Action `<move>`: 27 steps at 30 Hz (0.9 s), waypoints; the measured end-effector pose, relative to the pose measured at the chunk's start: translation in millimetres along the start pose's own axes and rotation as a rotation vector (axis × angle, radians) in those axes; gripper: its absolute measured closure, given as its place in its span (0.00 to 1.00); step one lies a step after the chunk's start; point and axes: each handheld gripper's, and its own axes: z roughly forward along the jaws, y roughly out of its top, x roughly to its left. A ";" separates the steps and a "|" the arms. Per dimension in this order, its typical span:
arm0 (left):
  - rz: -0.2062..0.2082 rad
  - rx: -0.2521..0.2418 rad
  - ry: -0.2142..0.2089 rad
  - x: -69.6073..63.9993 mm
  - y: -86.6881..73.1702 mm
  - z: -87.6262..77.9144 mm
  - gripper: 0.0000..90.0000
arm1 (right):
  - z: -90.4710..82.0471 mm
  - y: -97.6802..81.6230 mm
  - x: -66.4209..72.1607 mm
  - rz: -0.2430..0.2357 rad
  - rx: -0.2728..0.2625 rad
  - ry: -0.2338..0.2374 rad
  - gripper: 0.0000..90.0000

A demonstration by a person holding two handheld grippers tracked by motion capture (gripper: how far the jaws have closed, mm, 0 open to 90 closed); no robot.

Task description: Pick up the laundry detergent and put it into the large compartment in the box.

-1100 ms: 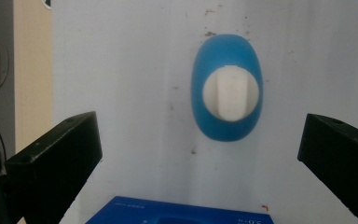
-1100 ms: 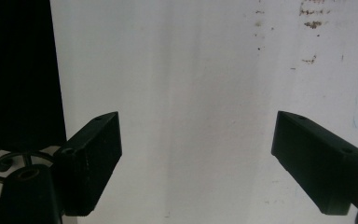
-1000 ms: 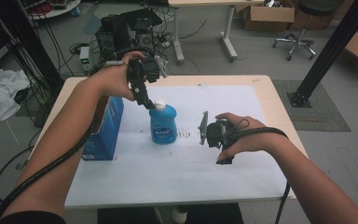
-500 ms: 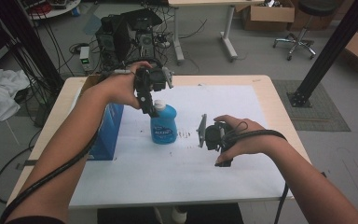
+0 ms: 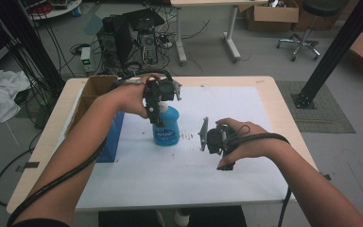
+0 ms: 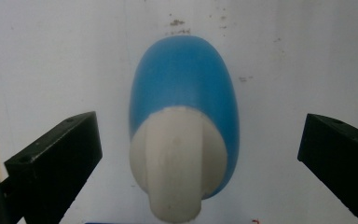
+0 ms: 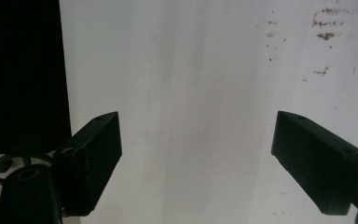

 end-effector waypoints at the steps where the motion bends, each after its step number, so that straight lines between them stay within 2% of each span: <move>1: -0.001 0.003 -0.001 0.1 0.8 1.8 0.00 | 0.1 0.1 0.2 0.001 0.000 0.001 0.18; 11: 0.019 0.059 -0.015 0.3 8.8 16.1 0.00 | 1.6 0.0 1.0 0.007 0.000 0.000 0.18; 15: 0.023 0.063 -0.012 1.0 10.5 17.7 0.00 | 1.7 0.0 0.2 0.008 -0.002 -0.002 0.18; 24: 0.026 0.115 -0.015 5.1 12.2 28.5 0.00 | 5.1 1.8 -0.2 0.009 -0.002 0.000 0.18; 27: 0.030 0.115 -0.012 5.7 12.8 29.9 0.00 | 6.6 1.5 -0.6 0.010 -0.003 0.004 0.18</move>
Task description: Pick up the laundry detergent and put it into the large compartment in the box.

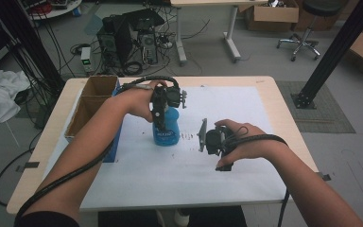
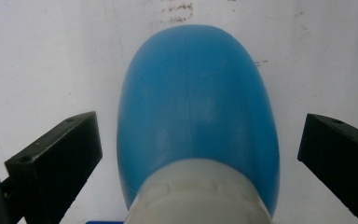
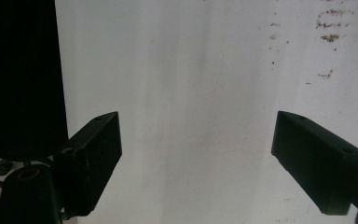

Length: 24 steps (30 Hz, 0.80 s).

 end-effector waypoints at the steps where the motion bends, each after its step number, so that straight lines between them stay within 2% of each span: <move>1: -0.003 -0.001 0.000 0.1 -0.1 0.2 0.00 | 0.3 -0.1 -0.2 -0.001 0.001 -0.001 0.18; 5: -0.002 -0.004 0.009 2.3 -0.6 0.5 0.01 | 0.4 -0.3 -1.1 0.002 0.002 0.002 0.18; 15: 0.002 -0.002 0.003 3.1 0.2 2.6 0.07 | 1.7 1.3 -1.9 0.000 0.004 0.002 0.18; 18: 0.003 -0.004 0.003 2.8 -0.4 2.4 0.10 | 2.0 1.7 -2.1 -0.003 0.003 0.004 0.18; 21: 0.010 -0.016 -0.001 2.6 -1.8 1.5 0.17 | 2.0 1.6 -2.3 -0.002 0.003 0.003 0.18; 24: 0.010 -0.015 0.001 2.5 -2.1 1.6 0.18 | 2.2 1.5 -2.2 -0.002 0.002 0.001 0.18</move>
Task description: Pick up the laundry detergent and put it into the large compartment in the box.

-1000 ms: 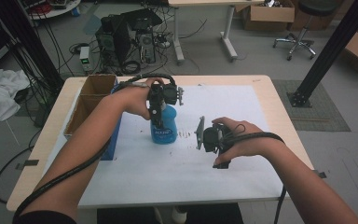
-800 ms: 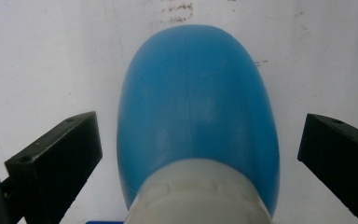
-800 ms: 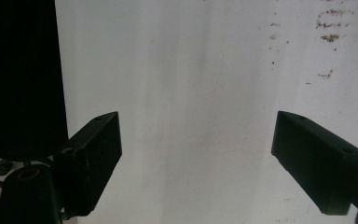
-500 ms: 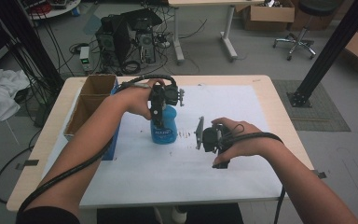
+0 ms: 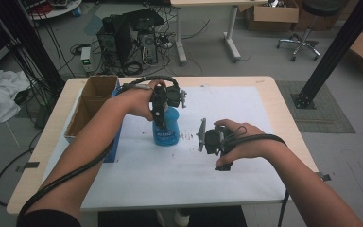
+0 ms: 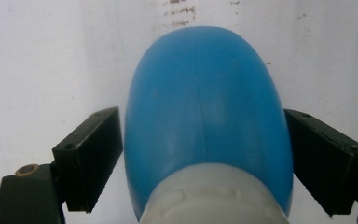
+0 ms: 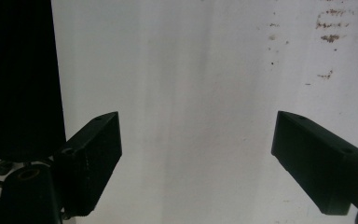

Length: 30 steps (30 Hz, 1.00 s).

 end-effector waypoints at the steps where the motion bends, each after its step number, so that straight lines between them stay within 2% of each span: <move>1: -0.001 0.005 0.005 0.0 -0.1 0.3 0.18 | 0.0 0.2 0.3 0.004 0.004 0.000 0.18; 9: 0.000 0.003 -0.004 -0.3 -0.3 -0.5 0.26 | 1.2 2.2 0.7 0.008 0.008 0.001 0.18; 30: -0.003 0.015 0.013 -1.1 0.0 0.3 0.33 | 2.5 4.6 -0.1 0.004 0.012 0.000 0.18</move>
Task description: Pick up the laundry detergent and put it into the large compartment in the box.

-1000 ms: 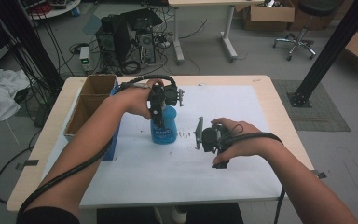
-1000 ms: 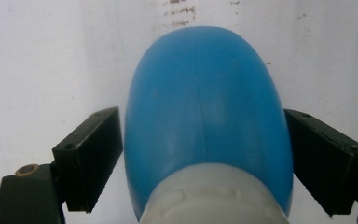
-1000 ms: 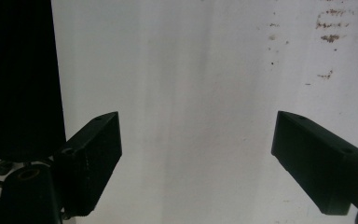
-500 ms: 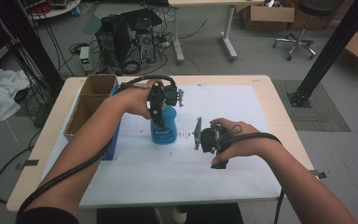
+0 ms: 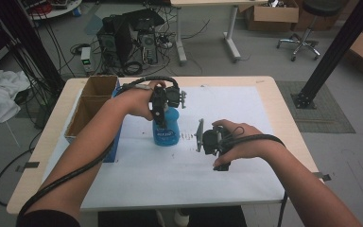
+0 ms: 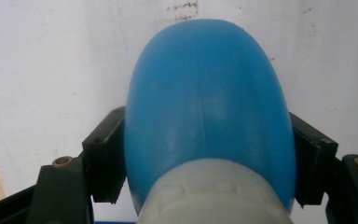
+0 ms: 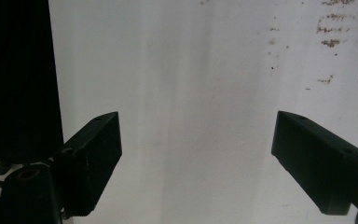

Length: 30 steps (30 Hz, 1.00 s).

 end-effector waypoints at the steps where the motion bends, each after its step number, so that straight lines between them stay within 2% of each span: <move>1: -0.001 0.000 0.002 0.1 0.0 0.1 0.34 | 0.1 0.1 0.0 0.001 0.000 -0.001 0.18; 7: -0.004 -0.002 -0.004 -0.1 0.3 0.0 0.37 | 1.5 1.3 -0.9 -0.015 -0.011 -0.002 0.18; 15: -0.012 0.000 -0.012 0.9 1.1 0.5 0.40 | 1.9 1.2 -0.6 -0.010 -0.011 -0.002 0.18; 18: -0.043 0.007 -0.022 2.1 2.2 -0.1 0.42 | 3.4 0.9 -1.0 -0.011 -0.015 0.001 0.18; 22: -0.063 0.027 -0.021 2.1 4.7 -0.2 0.42 | 5.1 1.6 -0.3 0.000 -0.009 0.006 0.18; 23: -0.086 0.038 -0.023 2.2 6.3 -0.4 0.42 | 5.8 2.0 -0.8 -0.013 -0.013 0.004 0.18; 25: -0.104 0.048 -0.023 1.9 7.1 -0.3 0.42 | 5.4 2.2 -0.4 -0.010 -0.013 0.004 0.18; 30: -0.123 0.064 -0.018 1.4 8.0 -2.2 0.42 | 3.8 1.1 0.3 -0.013 -0.019 0.004 0.18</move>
